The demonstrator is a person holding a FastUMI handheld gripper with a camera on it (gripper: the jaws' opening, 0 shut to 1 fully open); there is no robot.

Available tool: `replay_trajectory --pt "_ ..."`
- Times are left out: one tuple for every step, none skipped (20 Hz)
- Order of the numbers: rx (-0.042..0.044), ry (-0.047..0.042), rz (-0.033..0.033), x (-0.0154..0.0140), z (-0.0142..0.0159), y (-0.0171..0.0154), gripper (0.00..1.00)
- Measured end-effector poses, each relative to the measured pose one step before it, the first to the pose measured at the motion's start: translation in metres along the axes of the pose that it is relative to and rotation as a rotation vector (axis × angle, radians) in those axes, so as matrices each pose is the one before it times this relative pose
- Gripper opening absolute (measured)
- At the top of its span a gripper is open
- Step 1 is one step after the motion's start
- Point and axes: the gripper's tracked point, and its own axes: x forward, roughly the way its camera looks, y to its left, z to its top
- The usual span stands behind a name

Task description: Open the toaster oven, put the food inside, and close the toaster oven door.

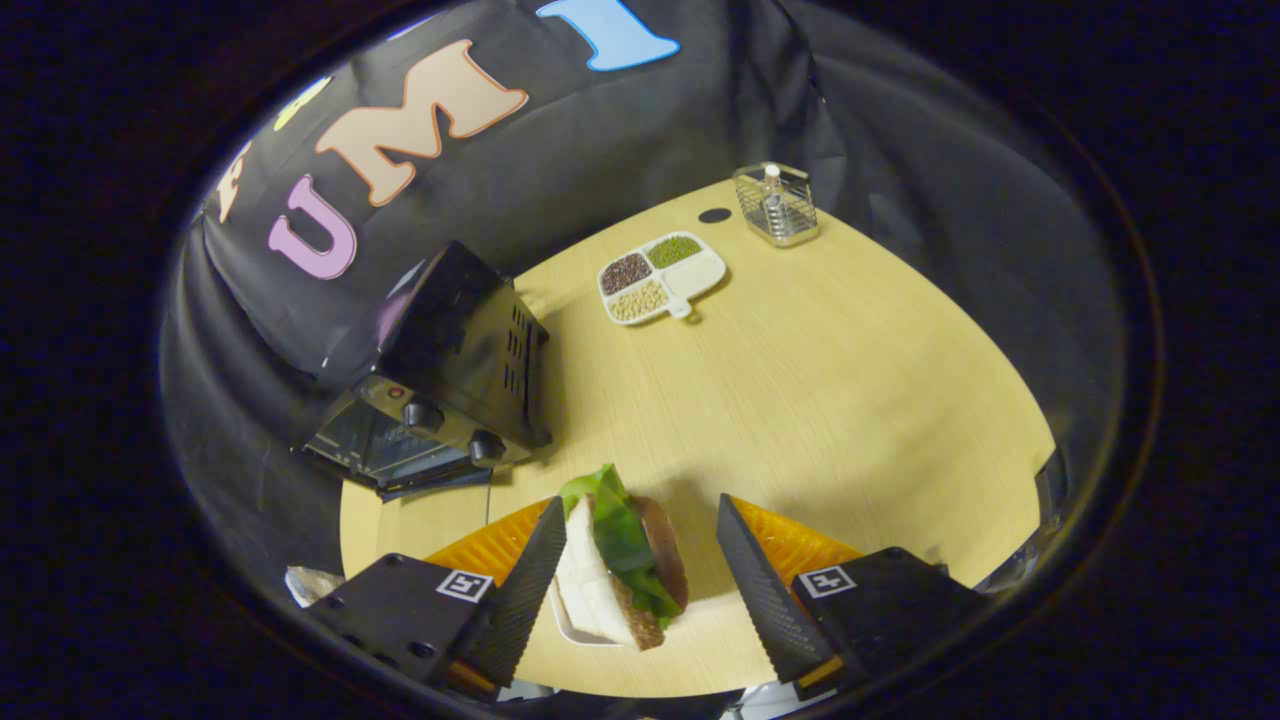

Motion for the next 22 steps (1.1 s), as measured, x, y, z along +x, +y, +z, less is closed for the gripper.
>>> replay_trajectory --pt "-0.00108 0.015 0.00536 0.00163 -0.00712 -0.00087 0.95" --pt "0.0002 0.01516 0.00623 0.00174 -0.00597 0.00016 0.95" --pt "0.00281 0.01426 0.01229 0.00207 -0.00586 0.00151 0.95" --pt "0.00483 0.0154 0.00805 0.0016 -0.00553 0.00112 0.95" --pt "0.00417 0.01371 0.01313 0.00191 -0.00502 0.00215 0.95" --pt "0.0036 0.01347 0.0135 0.00079 -0.00433 0.00261 0.94" --pt "0.00211 0.01512 0.01335 0.00227 -0.00478 0.0022 0.93" --pt "0.00452 0.01247 0.01964 -0.00023 -0.00336 0.00419 0.92" --pt "0.00199 0.00799 -0.00252 -0.00268 -0.00215 -0.00075 0.85" --pt "0.00759 0.00639 0.00758 0.00042 -0.00232 0.0021 0.78" --pt "0.01178 0.0151 0.01346 -0.00181 -0.00215 0.00283 0.72" --pt "0.00216 0.00596 0.00038 -0.00067 0.0002 -0.00249 0.65" --pt "0.02181 -0.01955 0.01334 -0.00345 0.00045 0.00496 0.58" --pt "0.01491 -0.01345 0.00628 -0.00149 0.00465 0.0001 0.51" --pt "0.00832 -0.00984 -0.00119 0.00042 0.00362 0.00043 0.48" --pt "0.02182 -0.01971 -0.00174 -0.00247 0.00376 0.00216 0.45" --pt "0.00895 -0.00643 -0.0005 -0.00195 -0.00077 0.00092 0.42" --pt "0.00609 -0.00799 -0.00661 -0.0002 0.00248 -0.00004 0.38" --pt "-0.0018 -0.00607 -0.0053 -0.00218 0.00038 0.00036 0.35" --pt "-0.00413 -0.00908 -0.0042 -0.00251 0.00231 0.00153 0.35" --pt "-0.00079 -0.01099 -0.00206 -0.00328 0.00233 0.00069 0.35" --pt "0.00368 -0.0148 0.00106 -0.00364 0.00365 0.00246 0.35"
